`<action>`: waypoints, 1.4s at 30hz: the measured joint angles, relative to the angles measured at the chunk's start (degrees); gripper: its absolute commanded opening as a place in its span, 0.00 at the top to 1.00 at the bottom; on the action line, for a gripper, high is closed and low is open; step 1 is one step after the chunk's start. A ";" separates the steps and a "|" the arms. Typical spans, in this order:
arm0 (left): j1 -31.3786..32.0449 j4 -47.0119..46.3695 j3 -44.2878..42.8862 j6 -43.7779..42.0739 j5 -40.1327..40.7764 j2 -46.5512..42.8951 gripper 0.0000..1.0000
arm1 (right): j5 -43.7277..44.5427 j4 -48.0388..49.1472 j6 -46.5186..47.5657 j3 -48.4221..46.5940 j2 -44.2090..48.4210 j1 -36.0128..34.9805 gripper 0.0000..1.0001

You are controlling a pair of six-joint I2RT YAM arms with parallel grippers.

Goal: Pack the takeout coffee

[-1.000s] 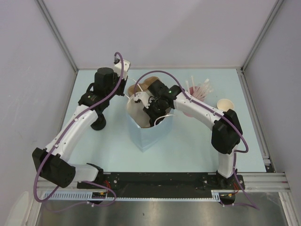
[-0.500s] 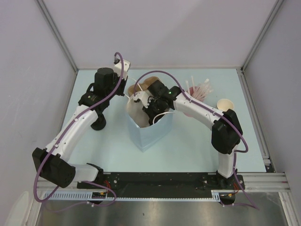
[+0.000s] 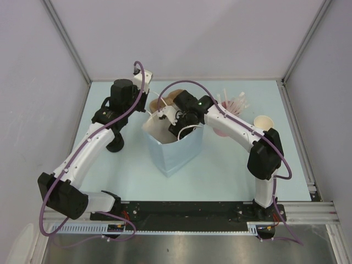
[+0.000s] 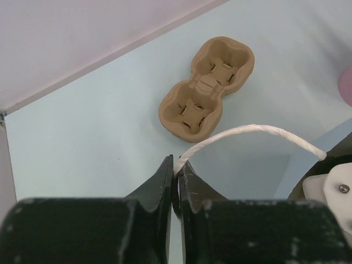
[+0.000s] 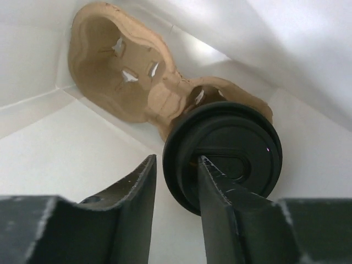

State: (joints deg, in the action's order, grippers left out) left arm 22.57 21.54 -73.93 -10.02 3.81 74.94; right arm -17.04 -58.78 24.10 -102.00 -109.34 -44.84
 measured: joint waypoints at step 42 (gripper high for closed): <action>0.00 -0.04 0.22 -0.04 -1.01 -0.72 0.71 | 0.26 -5.14 0.17 -8.09 2.75 -1.22 0.33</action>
State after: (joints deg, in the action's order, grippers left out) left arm 22.57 21.50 -73.71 -10.07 2.81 74.22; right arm -16.78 -63.92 24.27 -110.08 -106.59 -46.06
